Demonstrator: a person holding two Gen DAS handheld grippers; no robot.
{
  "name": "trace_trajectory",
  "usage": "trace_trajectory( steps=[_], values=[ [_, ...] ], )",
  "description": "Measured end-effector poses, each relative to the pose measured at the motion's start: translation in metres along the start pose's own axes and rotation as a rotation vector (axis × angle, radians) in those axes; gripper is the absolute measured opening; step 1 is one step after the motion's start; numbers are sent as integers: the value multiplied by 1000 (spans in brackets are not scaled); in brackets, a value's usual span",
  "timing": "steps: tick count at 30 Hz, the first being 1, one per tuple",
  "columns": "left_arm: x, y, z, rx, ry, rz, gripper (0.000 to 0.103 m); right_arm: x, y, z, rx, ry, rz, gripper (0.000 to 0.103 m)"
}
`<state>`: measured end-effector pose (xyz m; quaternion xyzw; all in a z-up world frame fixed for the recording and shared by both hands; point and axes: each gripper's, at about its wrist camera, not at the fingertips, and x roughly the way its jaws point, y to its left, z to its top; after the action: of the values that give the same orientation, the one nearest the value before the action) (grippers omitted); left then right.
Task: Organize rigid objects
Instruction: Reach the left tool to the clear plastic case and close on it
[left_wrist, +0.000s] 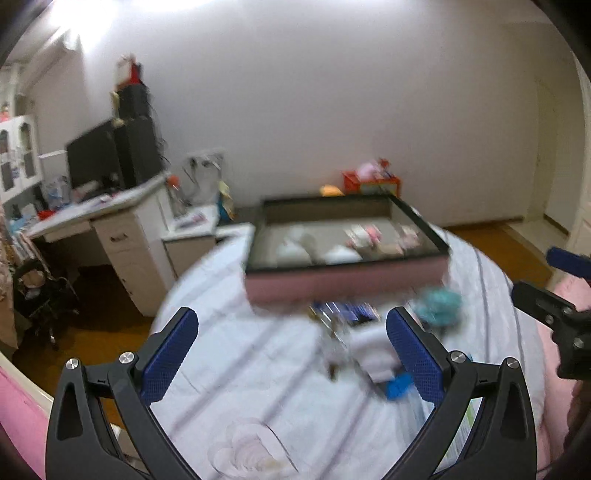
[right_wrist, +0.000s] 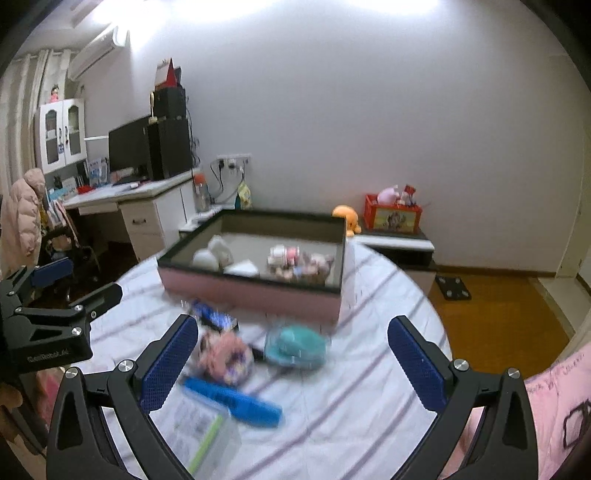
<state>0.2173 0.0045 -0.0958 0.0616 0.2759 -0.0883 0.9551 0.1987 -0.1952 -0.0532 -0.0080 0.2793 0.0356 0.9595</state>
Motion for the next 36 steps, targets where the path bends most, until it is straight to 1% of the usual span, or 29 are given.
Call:
trace_trajectory(
  steps=[2,5,8,10,14,16,18,20,21,22,23,27,32,36],
  values=[
    [4,-14,-13,12,40,-32,103,0,-5,-9,11,18,-12,103],
    [3,-40,-35,36,94,-101,103,-2,-16,-18,22,30,-51,103],
    [3,-65,-50,67,130,-120,103,-5,-30,-24,56,39,-51,103],
    [2,-77,-57,65,143,-126,103,-6,-37,-26,68,40,-47,103],
    [2,-90,-67,52,173,-143,103,-5,-41,-31,69,51,-38,103],
    [9,-91,-69,43,200,-157,103,-3,-43,-35,72,62,-28,103],
    [20,-91,-75,30,243,-157,103,-1,-44,-37,77,68,-17,103],
    [26,-88,-80,14,264,-154,100,2,-44,-39,80,71,-14,103],
    [27,-85,-81,9,268,-162,93,4,-44,-39,81,74,-12,103],
    [27,-82,-81,4,262,-173,81,6,-44,-40,81,77,-11,103],
    [26,-80,-80,4,255,-170,65,9,-44,-40,83,83,-8,103],
    [25,-67,-77,-10,239,-157,65,20,-42,-39,92,104,5,103],
    [14,-41,-65,-28,175,-79,65,48,-34,-36,93,161,21,103],
    [11,-18,-50,-47,144,-39,65,74,-29,-28,114,202,27,103]
  ],
)
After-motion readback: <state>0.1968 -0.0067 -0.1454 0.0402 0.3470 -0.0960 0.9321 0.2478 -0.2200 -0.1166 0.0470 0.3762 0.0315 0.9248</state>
